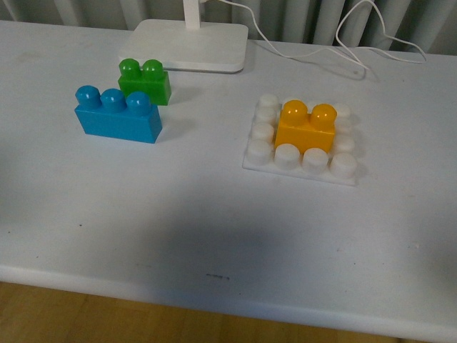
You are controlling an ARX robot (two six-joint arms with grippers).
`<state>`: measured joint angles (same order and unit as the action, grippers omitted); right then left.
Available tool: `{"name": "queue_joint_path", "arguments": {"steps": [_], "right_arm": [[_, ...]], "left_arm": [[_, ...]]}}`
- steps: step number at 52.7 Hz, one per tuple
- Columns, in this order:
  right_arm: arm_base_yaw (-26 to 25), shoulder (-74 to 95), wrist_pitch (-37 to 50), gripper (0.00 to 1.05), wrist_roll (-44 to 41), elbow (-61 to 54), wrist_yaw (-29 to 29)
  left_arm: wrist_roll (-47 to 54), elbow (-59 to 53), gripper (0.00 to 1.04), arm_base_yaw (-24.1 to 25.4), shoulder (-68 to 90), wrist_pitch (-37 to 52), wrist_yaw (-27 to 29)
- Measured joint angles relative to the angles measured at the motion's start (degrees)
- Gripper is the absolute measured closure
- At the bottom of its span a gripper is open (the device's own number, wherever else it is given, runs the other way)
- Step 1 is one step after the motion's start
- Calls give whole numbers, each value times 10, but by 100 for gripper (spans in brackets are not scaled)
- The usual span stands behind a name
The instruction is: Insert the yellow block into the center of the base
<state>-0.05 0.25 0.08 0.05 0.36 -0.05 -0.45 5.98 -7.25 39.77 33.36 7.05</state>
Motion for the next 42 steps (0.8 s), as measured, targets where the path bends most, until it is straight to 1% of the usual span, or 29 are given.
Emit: {"name": "queue_joint_path", "arguments": {"steps": [5, 9, 13, 20, 24, 42], "right_arm": [[0, 0, 0, 9, 0, 0, 0], [0, 0, 0, 9, 0, 0, 0], [0, 0, 0, 9, 0, 0, 0], [0, 0, 0, 9, 0, 0, 0], [0, 0, 0, 9, 0, 0, 0], [0, 0, 0, 9, 0, 0, 0]], "left_arm": [[0, -14, 101, 14, -35, -21, -13], [0, -21, 101, 47, -58, -37, -61], [0, -28, 101, 67, -81, -53, -66], [0, -36, 101, 71, -115, -78, -69], [0, -53, 101, 71, -127, -66, -70], [0, -53, 101, 71, -239, -172, -70]]}}
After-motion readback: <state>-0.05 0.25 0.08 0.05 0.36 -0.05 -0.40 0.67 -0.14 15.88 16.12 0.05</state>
